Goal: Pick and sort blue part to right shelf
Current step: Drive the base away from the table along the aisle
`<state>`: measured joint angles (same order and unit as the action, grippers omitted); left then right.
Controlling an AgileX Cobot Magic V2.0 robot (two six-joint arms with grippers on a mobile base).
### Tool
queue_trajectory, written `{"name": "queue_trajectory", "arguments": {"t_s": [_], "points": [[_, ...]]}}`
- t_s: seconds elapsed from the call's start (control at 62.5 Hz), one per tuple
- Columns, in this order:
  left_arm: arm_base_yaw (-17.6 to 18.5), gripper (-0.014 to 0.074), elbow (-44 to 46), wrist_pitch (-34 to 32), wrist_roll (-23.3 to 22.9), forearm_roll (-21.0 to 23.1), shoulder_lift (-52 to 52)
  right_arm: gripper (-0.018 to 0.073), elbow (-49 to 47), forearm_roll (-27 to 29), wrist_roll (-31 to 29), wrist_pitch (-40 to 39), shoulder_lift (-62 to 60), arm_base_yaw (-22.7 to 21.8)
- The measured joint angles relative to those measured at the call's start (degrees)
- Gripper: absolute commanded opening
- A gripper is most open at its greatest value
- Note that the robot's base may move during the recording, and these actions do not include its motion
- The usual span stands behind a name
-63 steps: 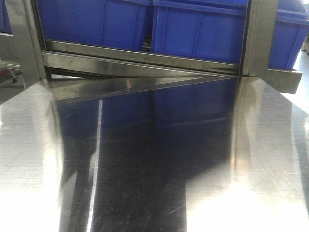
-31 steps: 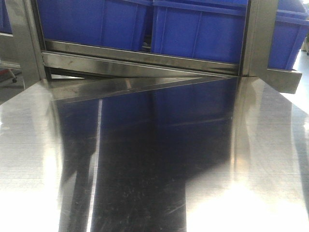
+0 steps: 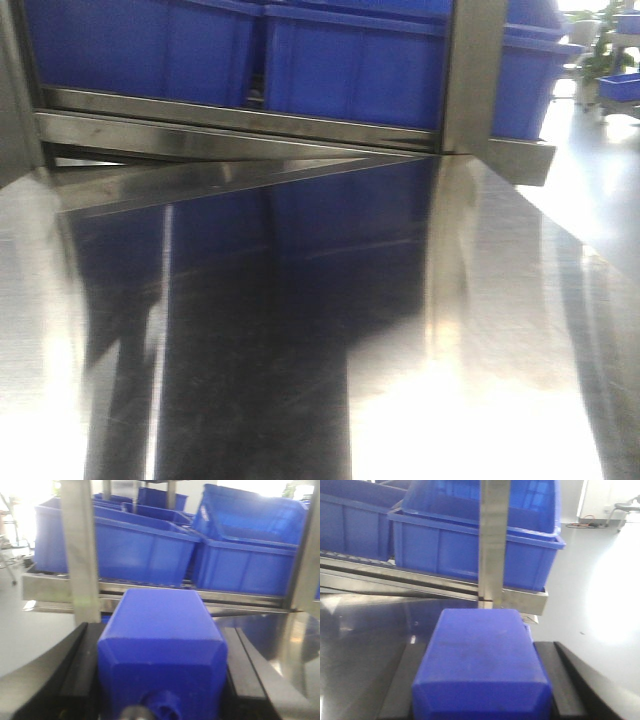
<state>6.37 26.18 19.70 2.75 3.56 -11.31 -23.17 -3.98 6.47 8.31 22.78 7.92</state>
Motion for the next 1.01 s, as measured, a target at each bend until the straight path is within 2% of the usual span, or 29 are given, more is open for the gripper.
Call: {"name": "queue_trajectory", "arguments": {"t_s": [1.008], "points": [[0.0, 0.0333, 0.0, 0.0, 0.0, 0.0, 0.0, 0.0368, 0.0, 0.0, 0.0, 0.0, 0.0, 0.0]]}}
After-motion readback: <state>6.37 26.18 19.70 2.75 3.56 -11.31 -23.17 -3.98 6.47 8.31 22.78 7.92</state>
